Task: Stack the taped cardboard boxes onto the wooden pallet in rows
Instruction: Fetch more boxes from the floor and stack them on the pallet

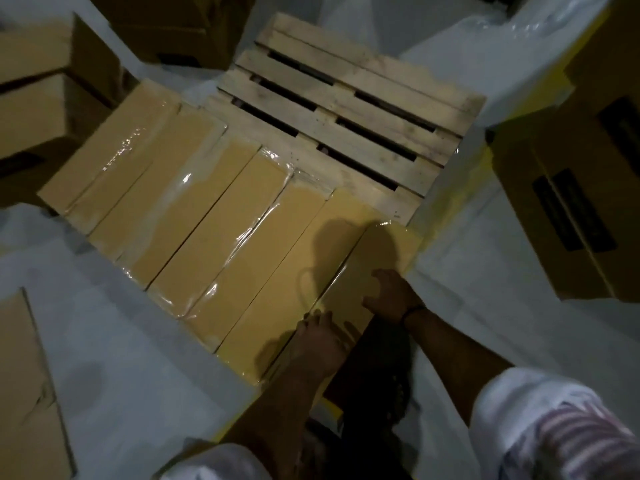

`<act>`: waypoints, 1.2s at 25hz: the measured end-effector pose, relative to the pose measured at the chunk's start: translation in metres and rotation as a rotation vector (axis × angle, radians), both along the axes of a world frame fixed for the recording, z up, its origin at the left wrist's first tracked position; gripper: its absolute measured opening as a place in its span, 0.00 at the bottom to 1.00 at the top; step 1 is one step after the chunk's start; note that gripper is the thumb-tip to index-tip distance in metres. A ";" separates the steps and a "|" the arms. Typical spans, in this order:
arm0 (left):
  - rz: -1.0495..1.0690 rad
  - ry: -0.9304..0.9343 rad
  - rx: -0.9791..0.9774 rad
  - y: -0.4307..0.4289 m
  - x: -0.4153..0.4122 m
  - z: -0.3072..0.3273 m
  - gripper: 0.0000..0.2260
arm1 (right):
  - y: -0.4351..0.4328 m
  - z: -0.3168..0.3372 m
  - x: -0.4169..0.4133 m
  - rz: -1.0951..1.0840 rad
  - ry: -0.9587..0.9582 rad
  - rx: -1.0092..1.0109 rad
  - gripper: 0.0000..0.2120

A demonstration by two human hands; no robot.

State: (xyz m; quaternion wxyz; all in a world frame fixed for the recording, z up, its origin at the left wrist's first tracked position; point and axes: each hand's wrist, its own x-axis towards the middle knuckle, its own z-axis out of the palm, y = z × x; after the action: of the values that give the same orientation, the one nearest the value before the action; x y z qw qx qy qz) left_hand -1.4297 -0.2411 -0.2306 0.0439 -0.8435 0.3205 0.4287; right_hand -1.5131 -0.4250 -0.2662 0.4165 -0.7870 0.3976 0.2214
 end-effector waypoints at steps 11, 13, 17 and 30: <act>0.037 -0.198 -0.298 -0.051 -0.051 0.181 0.31 | -0.006 0.203 -0.055 0.036 -0.186 -0.207 0.31; 0.075 -0.230 -0.403 -0.057 -0.061 0.216 0.33 | -0.008 0.242 -0.063 0.082 -0.233 -0.276 0.30; -0.085 -0.267 -0.470 -0.086 -0.094 0.274 0.31 | -0.034 0.319 -0.126 0.022 -0.269 -0.397 0.32; -0.034 -0.241 -0.615 -0.269 -0.221 0.340 0.31 | -0.205 0.366 -0.276 -0.155 -0.282 -0.448 0.32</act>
State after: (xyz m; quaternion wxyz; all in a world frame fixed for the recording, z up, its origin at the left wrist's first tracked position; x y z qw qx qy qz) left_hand -1.6507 -0.5096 0.1092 -0.1680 -0.8565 0.4414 0.2081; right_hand -1.7895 -0.6304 0.1000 0.2990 -0.8498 0.4337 -0.0161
